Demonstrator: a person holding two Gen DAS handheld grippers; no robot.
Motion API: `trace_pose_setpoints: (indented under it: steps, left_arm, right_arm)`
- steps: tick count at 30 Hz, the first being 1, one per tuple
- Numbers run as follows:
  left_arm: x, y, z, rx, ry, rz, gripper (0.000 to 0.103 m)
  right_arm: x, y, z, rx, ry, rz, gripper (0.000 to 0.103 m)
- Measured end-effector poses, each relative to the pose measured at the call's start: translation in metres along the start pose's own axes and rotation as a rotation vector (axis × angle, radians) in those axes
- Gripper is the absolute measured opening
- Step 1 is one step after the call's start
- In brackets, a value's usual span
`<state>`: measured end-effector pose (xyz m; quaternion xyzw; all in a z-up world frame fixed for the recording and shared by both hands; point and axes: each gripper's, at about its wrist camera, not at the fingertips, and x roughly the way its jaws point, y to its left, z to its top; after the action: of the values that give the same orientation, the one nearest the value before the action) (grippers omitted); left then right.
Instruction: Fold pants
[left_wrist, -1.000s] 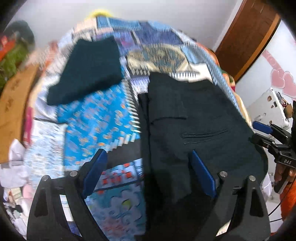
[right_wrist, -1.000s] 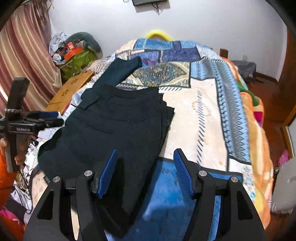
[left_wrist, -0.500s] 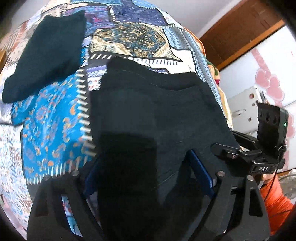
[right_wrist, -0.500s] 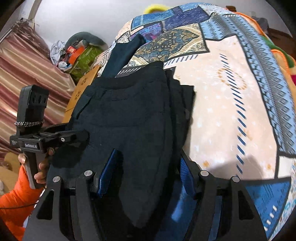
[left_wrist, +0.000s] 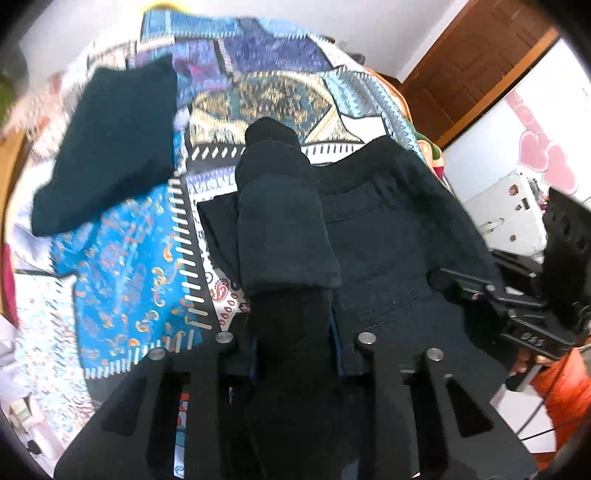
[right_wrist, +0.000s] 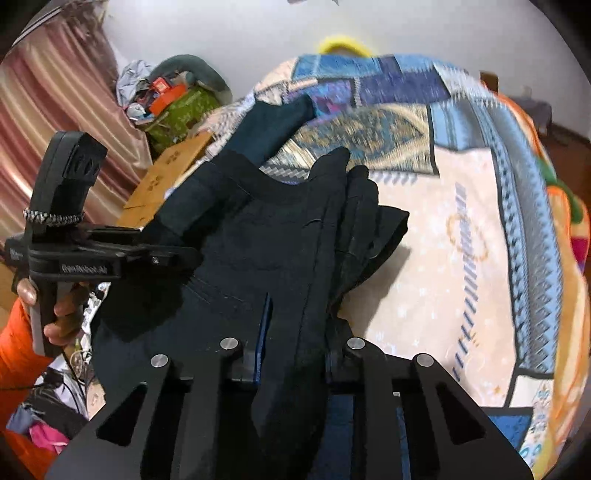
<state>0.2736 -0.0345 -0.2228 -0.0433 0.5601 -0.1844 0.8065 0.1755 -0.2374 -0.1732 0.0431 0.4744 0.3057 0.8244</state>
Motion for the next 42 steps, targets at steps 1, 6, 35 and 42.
trace_pose_setpoints:
  steps: [1, 6, 35, 42]
  left_arm:
    - [-0.004, -0.004, -0.001, 0.011, -0.014, 0.016, 0.027]
    - [-0.045, -0.012, 0.004, 0.055, -0.151, 0.061, 0.027]
    - [-0.03, 0.236, 0.183, -0.135, -0.309, 0.292, 0.029]
    - [0.049, 0.296, 0.173, -0.255, -0.177, 0.288, 0.042]
  right_arm:
    - [-0.004, 0.004, 0.003, -0.012, -0.012, -0.003, 0.019]
    - [-0.021, 0.022, 0.026, -0.071, -0.079, -0.023, 0.019]
    - [0.206, 0.063, 0.237, -0.118, -0.087, 0.004, 0.019]
    - [0.27, 0.031, 0.223, -0.059, 0.007, -0.134, 0.034]
